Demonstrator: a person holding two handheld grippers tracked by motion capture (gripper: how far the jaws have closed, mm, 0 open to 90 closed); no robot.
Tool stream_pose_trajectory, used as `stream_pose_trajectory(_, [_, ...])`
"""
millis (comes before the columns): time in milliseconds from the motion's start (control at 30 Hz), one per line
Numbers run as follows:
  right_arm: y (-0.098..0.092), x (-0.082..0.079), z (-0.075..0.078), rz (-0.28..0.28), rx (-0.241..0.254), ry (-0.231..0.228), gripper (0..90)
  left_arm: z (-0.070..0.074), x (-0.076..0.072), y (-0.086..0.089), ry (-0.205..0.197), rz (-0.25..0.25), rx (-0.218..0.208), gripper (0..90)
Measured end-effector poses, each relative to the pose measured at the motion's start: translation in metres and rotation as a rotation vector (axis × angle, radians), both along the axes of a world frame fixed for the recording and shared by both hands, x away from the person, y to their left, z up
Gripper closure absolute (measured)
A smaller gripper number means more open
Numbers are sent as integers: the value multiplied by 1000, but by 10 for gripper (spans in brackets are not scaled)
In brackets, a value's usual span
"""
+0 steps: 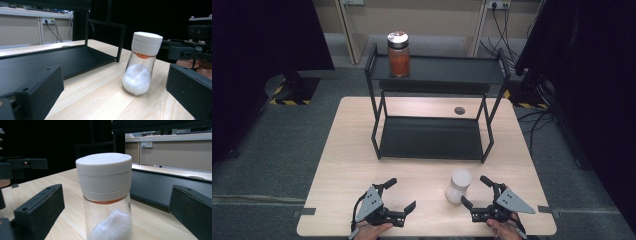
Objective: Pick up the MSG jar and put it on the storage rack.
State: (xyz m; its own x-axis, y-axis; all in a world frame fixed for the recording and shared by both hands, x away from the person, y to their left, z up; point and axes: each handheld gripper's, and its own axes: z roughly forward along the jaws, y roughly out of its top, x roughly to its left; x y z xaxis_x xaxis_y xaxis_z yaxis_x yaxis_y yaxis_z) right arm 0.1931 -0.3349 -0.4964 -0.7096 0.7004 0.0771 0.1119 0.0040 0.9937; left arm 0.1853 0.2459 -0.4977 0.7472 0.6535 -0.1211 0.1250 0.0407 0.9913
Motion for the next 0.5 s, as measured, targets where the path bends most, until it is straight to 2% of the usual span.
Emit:
stream_pose_trajectory(200, [5, 4, 2, -1, -20, -8, 4, -1, -1, 2, -2, 9, -2, 8])
stream_pose_trajectory(500, [13, 12, 3, 7, -36, 5, 23, -2, 1, 4, 2, 15, 1, 8])
